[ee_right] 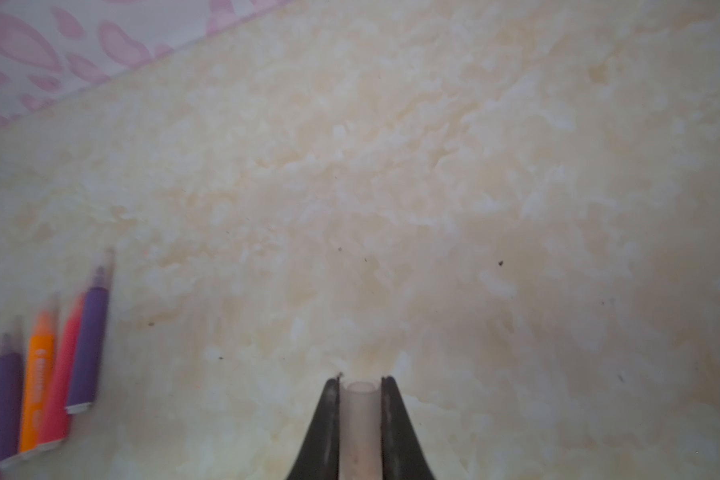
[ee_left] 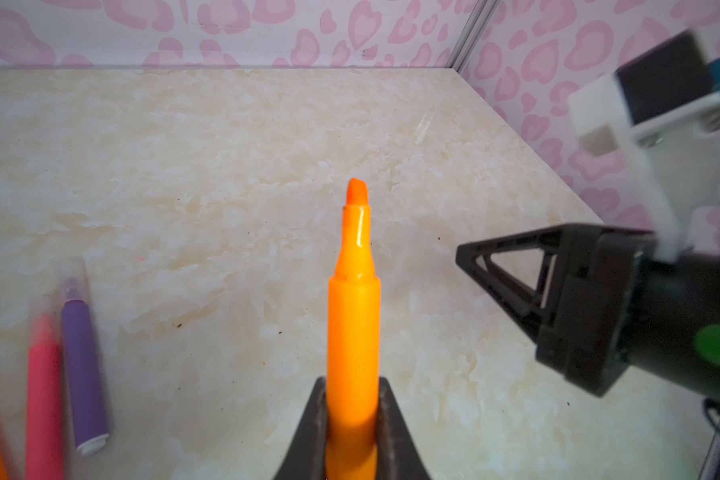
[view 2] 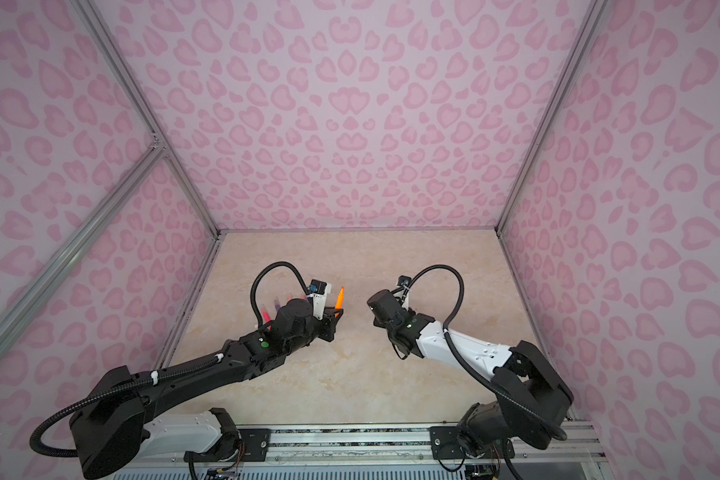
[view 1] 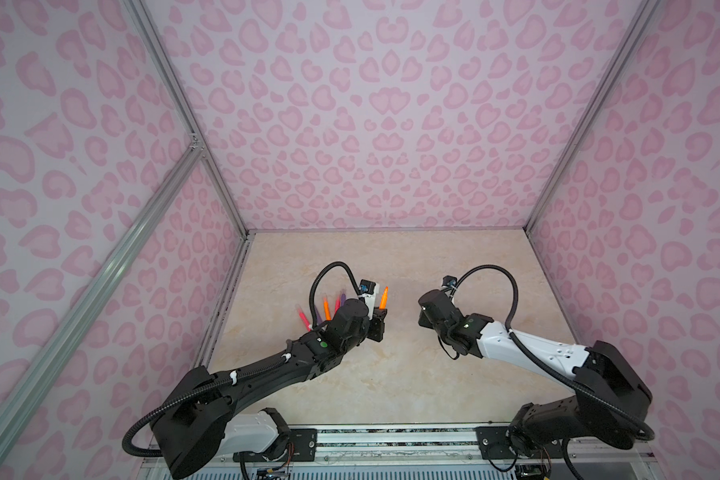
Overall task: Insert the pens into the pen caps
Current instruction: 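Lift the clear cap with the right gripper toward the orange marker tip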
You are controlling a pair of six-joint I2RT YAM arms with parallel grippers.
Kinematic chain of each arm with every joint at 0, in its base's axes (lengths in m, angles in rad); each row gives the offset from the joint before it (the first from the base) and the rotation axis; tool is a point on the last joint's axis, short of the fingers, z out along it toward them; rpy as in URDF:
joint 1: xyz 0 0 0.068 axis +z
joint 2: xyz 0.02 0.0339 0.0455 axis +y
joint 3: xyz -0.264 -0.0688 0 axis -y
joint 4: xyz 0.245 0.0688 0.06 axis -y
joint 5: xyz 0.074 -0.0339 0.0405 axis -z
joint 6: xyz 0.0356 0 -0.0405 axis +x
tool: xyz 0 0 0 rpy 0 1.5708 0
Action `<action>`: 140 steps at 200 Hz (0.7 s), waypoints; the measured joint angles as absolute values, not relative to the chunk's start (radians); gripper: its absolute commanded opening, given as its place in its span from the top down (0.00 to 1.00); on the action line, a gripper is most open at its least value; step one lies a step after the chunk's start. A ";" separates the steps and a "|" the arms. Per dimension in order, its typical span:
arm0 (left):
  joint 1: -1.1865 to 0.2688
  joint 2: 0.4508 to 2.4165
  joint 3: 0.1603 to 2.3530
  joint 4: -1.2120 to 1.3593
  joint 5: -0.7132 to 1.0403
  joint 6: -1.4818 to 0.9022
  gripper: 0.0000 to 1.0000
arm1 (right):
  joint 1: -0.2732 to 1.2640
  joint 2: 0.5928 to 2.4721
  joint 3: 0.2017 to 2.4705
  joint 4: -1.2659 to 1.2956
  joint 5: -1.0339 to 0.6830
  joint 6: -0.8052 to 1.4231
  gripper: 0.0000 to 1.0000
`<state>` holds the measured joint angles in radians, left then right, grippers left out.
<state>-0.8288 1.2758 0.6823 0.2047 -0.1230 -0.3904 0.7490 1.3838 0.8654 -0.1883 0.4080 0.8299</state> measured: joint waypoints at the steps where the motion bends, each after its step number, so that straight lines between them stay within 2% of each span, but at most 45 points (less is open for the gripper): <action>1: -0.829 1.275 0.682 0.205 -0.122 -0.390 0.97 | 0.748 1.380 0.867 -0.188 0.408 0.828 0.92; 32: -0.830 1.251 0.653 0.245 -0.063 -0.390 0.97 | 0.684 1.262 0.904 -0.154 0.413 0.801 0.93; 56: -0.831 1.249 0.648 0.276 0.012 -0.390 0.97 | 0.623 1.190 0.798 -0.028 0.375 0.802 0.93; 82: -0.839 1.283 0.655 0.318 0.120 -0.390 0.97 | 0.609 1.195 0.682 0.097 0.300 0.801 0.98; 140: -0.860 1.385 0.709 0.332 0.256 -0.391 0.97 | 0.602 1.191 0.714 0.189 0.181 0.776 0.97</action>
<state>-0.8600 1.3846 0.7090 0.3317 0.2562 -0.3908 0.6022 1.1908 0.7139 0.1890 0.1806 0.7757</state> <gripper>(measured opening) 0.168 0.139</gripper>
